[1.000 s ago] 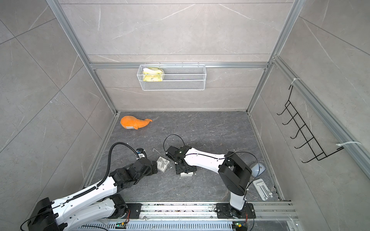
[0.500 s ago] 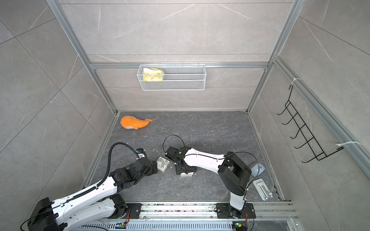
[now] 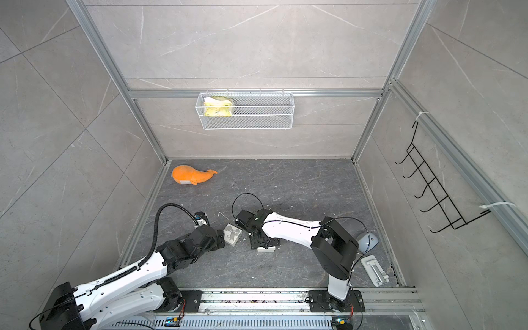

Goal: Take the rings out of the lift-off lid box
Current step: Close the lid on the jewelry box.

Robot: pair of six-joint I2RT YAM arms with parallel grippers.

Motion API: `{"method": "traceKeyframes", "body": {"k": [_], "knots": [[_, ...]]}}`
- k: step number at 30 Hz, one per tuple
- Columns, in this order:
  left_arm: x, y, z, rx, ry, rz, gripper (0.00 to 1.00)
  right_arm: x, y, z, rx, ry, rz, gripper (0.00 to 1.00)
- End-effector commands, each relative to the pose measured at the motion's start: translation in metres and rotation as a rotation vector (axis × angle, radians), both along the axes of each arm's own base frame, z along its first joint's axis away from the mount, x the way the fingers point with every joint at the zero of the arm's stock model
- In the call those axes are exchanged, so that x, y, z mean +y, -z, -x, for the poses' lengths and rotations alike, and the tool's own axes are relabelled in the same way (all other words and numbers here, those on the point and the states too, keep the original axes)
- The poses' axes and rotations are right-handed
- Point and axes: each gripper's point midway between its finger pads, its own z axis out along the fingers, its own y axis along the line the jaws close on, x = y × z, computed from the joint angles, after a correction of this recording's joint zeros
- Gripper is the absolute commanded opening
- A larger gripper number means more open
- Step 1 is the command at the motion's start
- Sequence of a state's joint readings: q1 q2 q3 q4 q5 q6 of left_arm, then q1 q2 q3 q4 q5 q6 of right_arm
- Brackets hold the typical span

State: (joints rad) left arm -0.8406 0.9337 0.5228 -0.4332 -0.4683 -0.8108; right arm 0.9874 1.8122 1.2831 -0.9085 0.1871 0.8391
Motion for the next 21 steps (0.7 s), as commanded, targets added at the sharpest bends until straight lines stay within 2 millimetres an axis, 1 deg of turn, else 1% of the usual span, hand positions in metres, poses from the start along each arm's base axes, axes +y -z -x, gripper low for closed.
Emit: {"method": "traceKeyframes", "body": {"k": [1, 16, 21], "knots": [[0.0008, -0.0013, -0.0027, -0.013, -0.016, 0.011, 1.00, 0.0059, 0.0004, -0.0034, -0.010, 0.009, 0.003, 0.74], [0.0012, 0.0007, -0.0025, -0.009, -0.017, 0.009, 1.00, 0.0045, 0.0030, -0.0046, -0.013, 0.011, 0.014, 0.74], [0.0014, 0.0008, -0.0024, -0.008, -0.016, 0.007, 1.00, 0.0018, -0.0026, -0.0058, -0.030, 0.025, 0.012, 0.74]]}}
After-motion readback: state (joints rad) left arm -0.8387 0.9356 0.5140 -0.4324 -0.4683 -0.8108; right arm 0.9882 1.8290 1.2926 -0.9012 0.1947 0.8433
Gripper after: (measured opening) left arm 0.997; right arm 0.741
